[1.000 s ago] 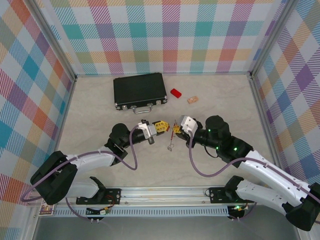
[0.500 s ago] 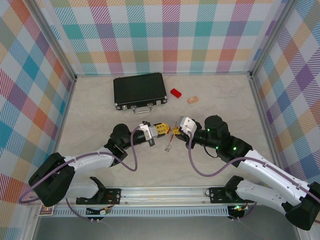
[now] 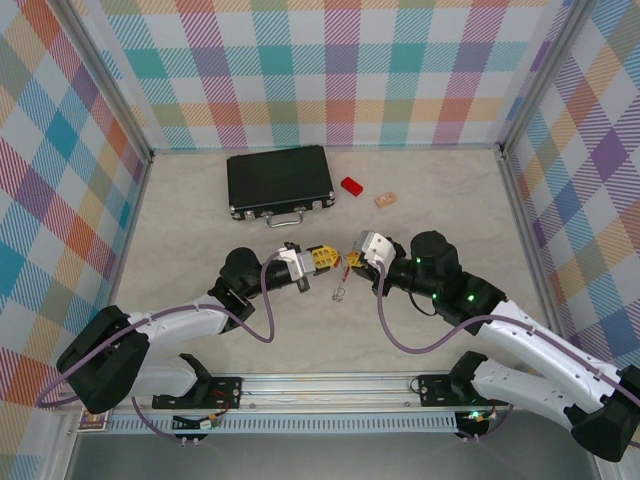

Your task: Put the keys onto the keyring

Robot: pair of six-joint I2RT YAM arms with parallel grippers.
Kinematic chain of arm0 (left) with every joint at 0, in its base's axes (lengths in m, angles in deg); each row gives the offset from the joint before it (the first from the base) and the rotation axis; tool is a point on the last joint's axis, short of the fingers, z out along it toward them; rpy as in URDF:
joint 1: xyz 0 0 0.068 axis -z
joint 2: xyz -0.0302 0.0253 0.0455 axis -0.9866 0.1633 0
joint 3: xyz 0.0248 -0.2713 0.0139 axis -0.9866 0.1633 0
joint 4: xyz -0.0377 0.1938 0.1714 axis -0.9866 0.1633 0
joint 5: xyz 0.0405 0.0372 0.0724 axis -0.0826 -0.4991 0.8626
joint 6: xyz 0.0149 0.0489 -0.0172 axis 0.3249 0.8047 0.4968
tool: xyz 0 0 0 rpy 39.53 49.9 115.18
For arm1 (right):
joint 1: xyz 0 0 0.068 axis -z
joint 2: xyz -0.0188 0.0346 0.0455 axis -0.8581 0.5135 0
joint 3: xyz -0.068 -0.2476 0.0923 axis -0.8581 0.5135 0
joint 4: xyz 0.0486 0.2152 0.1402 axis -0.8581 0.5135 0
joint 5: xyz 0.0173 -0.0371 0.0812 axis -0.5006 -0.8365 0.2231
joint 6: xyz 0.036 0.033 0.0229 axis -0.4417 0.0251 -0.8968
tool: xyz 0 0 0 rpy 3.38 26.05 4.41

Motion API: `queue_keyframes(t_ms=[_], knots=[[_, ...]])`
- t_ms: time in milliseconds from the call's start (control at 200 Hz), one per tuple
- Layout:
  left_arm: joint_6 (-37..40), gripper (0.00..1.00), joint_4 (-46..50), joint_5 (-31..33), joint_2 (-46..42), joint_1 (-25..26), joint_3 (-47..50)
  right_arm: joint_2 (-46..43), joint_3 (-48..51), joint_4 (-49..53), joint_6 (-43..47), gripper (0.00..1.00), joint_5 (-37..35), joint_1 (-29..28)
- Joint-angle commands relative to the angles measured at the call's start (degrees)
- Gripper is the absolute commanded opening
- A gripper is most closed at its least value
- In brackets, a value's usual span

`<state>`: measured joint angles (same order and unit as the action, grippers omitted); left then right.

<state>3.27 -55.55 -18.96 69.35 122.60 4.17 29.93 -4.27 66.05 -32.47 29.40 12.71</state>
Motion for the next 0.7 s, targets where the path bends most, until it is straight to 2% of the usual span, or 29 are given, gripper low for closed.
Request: queue_keyframes(t_ms=[0,480,695], knots=[[0.3,0.0,-1.2,0.0,-1.5,0.6,0.2,-0.9,-1.2,-1.0,0.3,0.0,-0.8,0.4],[0.5,0.0,-1.2,-0.7,-2.0,1.1,0.4,-0.3,-2.5,-0.6,-1.7,0.0,3.5,0.4],[1.5,0.0,-0.9,0.1,-2.2,1.3,0.5,0.0,-2.9,-0.3,-1.8,0.0,3.2,0.4]])
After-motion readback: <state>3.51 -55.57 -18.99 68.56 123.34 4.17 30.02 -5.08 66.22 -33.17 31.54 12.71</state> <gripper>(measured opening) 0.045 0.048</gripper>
